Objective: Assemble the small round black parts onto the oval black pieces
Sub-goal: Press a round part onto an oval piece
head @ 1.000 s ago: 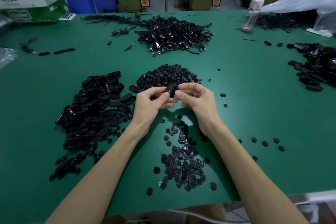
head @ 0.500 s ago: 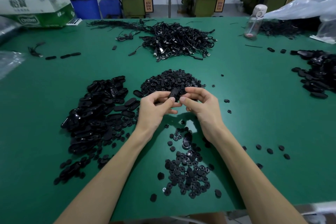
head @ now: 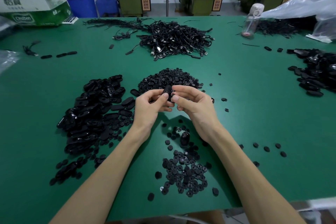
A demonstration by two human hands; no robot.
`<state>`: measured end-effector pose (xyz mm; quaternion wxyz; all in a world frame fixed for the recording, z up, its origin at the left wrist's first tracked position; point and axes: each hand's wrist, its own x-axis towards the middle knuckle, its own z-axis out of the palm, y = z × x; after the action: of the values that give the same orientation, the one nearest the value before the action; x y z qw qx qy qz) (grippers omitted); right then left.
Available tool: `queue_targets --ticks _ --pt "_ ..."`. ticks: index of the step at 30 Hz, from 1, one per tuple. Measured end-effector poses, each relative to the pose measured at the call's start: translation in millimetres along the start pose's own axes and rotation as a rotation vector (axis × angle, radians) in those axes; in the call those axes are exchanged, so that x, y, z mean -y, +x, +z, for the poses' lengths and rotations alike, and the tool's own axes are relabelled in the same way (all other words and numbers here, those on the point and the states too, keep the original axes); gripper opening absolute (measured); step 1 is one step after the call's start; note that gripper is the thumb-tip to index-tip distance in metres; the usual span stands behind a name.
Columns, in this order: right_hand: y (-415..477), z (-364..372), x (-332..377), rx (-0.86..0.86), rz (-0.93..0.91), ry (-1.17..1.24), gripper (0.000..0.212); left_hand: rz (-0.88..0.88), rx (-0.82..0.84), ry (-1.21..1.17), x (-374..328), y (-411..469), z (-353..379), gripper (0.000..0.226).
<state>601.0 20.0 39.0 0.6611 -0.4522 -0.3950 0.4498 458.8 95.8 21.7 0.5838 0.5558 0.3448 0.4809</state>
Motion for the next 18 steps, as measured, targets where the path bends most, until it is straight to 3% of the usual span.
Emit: queue_targets --ticks 5,11,18 --pt "-0.1 1.4 -0.1 -0.036 -0.009 -0.013 0.031 -0.004 0.002 -0.004 -0.7 0.0 -0.6 0.024" --pt "0.7 0.8 -1.4 -0.118 -0.005 -0.048 0.03 -0.011 0.019 -0.056 -2.3 -1.2 0.5 0.013" --pt "0.2 1.9 -1.6 -0.173 0.012 -0.063 0.036 -0.012 0.038 -0.05 -3.0 -1.9 0.4 0.019"
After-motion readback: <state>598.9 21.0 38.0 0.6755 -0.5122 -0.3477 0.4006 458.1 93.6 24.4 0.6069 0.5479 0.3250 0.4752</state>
